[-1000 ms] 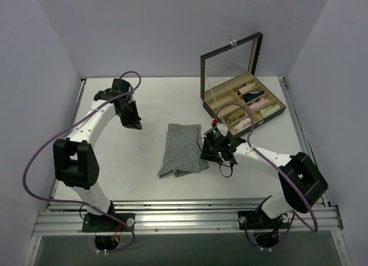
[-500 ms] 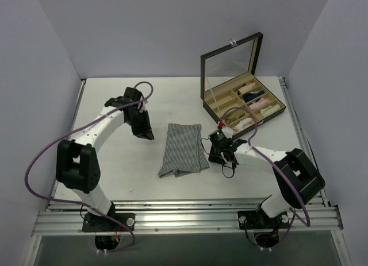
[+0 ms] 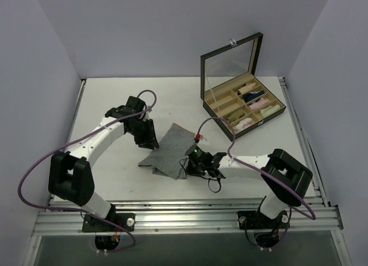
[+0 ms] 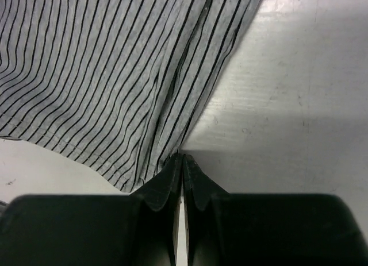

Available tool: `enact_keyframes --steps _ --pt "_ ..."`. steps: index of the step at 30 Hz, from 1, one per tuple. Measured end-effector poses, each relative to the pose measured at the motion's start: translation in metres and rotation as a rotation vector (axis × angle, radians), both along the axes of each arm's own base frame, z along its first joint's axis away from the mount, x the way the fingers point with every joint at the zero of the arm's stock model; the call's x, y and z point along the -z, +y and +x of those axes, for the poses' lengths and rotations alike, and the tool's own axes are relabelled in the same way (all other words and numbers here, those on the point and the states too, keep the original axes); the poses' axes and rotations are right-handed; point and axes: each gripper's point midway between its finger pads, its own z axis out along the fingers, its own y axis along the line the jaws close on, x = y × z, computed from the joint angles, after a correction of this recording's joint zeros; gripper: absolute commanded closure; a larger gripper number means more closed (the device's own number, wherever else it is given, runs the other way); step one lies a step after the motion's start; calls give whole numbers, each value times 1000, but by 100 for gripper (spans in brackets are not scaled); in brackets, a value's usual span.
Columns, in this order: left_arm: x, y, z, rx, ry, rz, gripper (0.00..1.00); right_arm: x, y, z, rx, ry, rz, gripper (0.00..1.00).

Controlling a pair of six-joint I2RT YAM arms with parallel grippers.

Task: Roll the underwear
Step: Fold the underwear

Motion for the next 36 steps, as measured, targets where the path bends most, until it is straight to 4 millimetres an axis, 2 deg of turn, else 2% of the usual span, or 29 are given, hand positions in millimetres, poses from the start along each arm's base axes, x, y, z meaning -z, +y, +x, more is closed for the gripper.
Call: enact_keyframes --steps 3,6,8,12,15,17,20,24,28,33,36 --pt "3 1 -4 2 3 0 62 0 -1 -6 14 20 -2 98" --pt "7 -3 -9 18 7 0 58 -6 -19 -3 63 31 -33 95" --pt "9 -10 -14 43 3 1 57 -16 -34 7 116 26 -31 92" --pt "10 -27 -20 89 -24 3 56 -48 -70 48 264 -29 35 84" --pt "19 -40 -28 115 -37 8 55 -59 -99 84 357 -46 40 81" --pt "27 -48 -38 132 -26 21 55 -62 -106 105 381 -51 32 78" --pt "37 -61 -48 152 -15 40 55 -62 -97 127 354 -42 35 77" --pt "47 -75 -57 171 -12 63 55 -56 -81 140 306 -19 49 74" --pt "62 -80 -60 163 2 106 56 -48 -71 146 273 4 55 70" --pt "84 -77 -61 144 34 169 56 -38 -64 147 249 29 68 70" --pt "90 -78 -61 144 35 186 56 -32 -60 147 236 41 78 70"
